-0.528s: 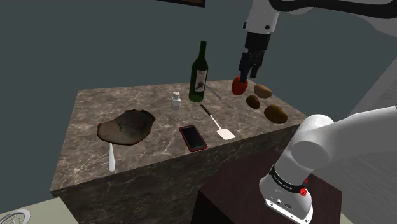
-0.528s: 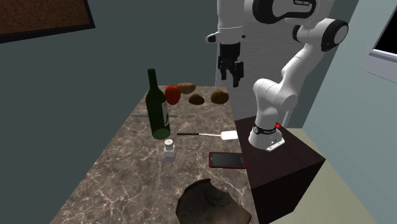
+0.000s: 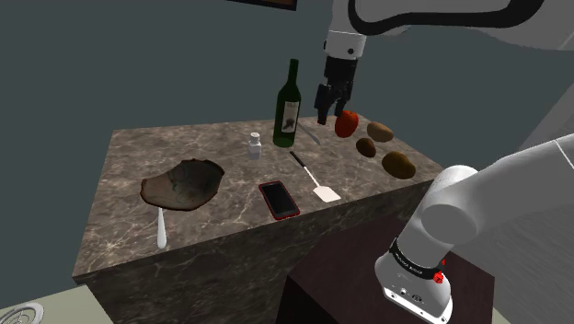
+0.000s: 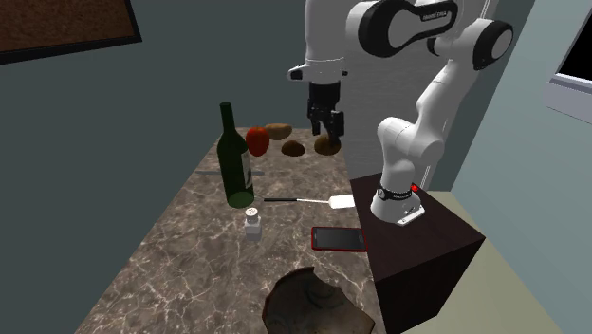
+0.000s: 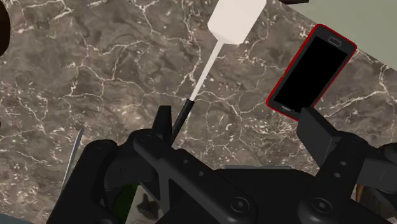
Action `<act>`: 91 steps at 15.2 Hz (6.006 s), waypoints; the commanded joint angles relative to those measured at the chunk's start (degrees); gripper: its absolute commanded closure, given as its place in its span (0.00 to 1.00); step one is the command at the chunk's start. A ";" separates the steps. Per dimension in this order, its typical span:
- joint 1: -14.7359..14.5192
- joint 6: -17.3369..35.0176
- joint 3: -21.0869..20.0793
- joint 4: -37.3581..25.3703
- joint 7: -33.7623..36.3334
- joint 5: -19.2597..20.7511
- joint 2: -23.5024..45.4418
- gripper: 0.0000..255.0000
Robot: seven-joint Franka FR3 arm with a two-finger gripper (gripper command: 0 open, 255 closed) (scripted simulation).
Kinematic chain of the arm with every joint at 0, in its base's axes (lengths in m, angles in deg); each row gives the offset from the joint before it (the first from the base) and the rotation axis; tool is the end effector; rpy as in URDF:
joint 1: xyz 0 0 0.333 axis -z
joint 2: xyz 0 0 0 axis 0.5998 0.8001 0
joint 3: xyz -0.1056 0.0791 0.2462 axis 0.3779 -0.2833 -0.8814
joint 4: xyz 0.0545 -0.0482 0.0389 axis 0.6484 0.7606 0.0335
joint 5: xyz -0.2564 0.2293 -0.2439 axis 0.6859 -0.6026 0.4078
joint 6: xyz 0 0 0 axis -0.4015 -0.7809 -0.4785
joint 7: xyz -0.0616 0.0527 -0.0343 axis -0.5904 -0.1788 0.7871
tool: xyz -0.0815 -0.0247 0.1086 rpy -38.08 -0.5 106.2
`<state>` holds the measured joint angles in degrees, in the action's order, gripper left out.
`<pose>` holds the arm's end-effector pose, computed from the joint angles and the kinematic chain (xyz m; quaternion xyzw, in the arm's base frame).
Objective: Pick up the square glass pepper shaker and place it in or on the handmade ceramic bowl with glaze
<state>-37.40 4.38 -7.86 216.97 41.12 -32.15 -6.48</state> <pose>0.4075 0.0385 0.5025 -0.9994 -0.0192 0.0296 0.0030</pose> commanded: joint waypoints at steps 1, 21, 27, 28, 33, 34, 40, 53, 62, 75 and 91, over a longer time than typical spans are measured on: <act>-0.05 4.02 -0.77 -0.13 0.62 0.08 3.34 0.00; -0.85 25.20 -6.37 -18.73 9.53 7.06 37.83 0.00; -0.79 29.18 -6.25 -16.34 9.86 7.56 39.45 0.00; -0.79 29.18 -6.25 -16.35 9.87 7.56 39.46 0.00; -0.79 29.18 -6.25 -16.35 9.87 7.56 39.47 0.00; -0.79 29.18 -6.25 -16.35 9.87 7.56 39.47 0.00; -0.79 29.18 -6.25 -16.35 9.86 7.56 39.46 1.00; -0.76 22.62 -6.31 -20.92 9.13 6.87 37.42 1.00; -0.76 15.92 -6.33 -26.57 8.59 6.47 36.32 1.00; -2.21 6.92 -7.68 -35.76 10.82 6.57 36.68 1.00; -15.80 -2.76 -17.11 -55.23 32.57 11.90 48.84 1.00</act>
<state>-51.81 2.68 -24.32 164.01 71.84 -20.93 40.87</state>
